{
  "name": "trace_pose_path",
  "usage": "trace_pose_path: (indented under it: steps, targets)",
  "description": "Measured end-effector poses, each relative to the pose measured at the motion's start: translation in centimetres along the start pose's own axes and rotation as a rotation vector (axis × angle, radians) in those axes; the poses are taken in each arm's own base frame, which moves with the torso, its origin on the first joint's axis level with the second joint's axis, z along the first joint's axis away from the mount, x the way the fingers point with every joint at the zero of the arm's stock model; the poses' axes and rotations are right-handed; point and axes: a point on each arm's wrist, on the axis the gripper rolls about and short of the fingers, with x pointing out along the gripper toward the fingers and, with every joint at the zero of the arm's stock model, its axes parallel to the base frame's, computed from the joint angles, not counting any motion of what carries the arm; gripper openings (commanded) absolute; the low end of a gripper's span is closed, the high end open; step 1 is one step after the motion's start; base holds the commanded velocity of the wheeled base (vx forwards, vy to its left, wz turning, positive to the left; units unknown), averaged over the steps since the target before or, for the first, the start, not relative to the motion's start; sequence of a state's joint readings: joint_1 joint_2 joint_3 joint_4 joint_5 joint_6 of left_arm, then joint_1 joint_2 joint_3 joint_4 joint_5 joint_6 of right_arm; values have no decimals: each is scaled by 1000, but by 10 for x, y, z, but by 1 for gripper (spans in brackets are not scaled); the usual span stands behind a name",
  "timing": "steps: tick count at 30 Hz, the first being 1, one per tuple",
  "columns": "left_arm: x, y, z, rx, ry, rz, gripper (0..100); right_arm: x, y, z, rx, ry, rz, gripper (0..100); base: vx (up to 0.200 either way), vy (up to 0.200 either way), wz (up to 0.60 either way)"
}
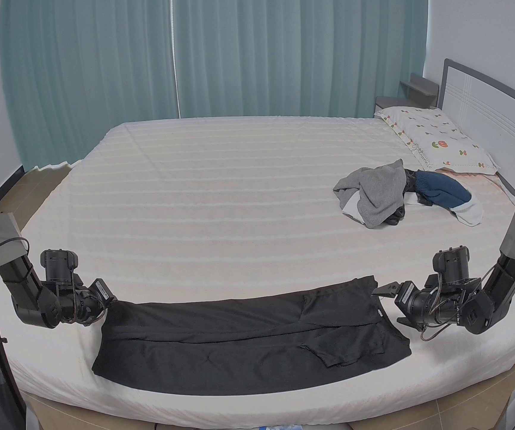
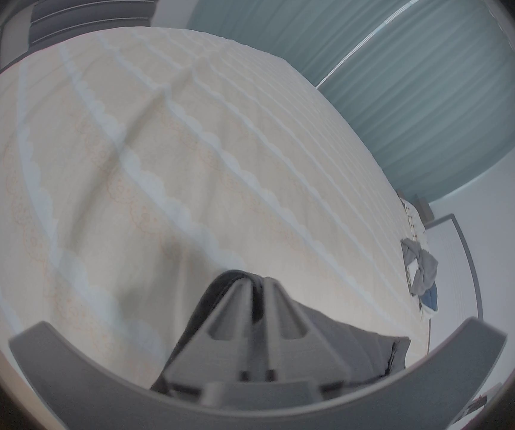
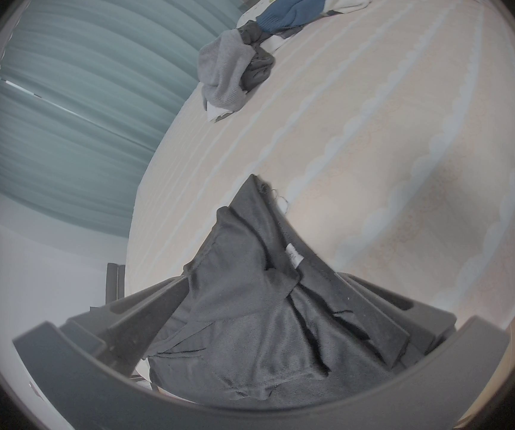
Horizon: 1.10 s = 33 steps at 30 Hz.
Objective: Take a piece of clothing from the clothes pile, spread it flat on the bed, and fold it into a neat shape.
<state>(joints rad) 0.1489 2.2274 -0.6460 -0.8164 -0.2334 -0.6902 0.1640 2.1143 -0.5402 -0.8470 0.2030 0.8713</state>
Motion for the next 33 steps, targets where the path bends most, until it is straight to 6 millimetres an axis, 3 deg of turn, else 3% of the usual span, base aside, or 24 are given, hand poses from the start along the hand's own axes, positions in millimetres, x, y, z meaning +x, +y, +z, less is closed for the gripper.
trace_pose_path:
  steps: [23, 24, 33]
  targets:
    - [6, 6, 19, -58, -59, 2, 0, -2, -11, 3, 30, 11, -17, 100, 0, 0, 0]
    - [6, 5, 20, -65, -60, 0, 100, -2, -11, 3, 30, 11, -18, 100, 0, 0, 0]
    - [7, 5, 20, -79, -54, -2, 100, -3, -12, 2, 32, 14, -21, 100, 0, 0, 0]
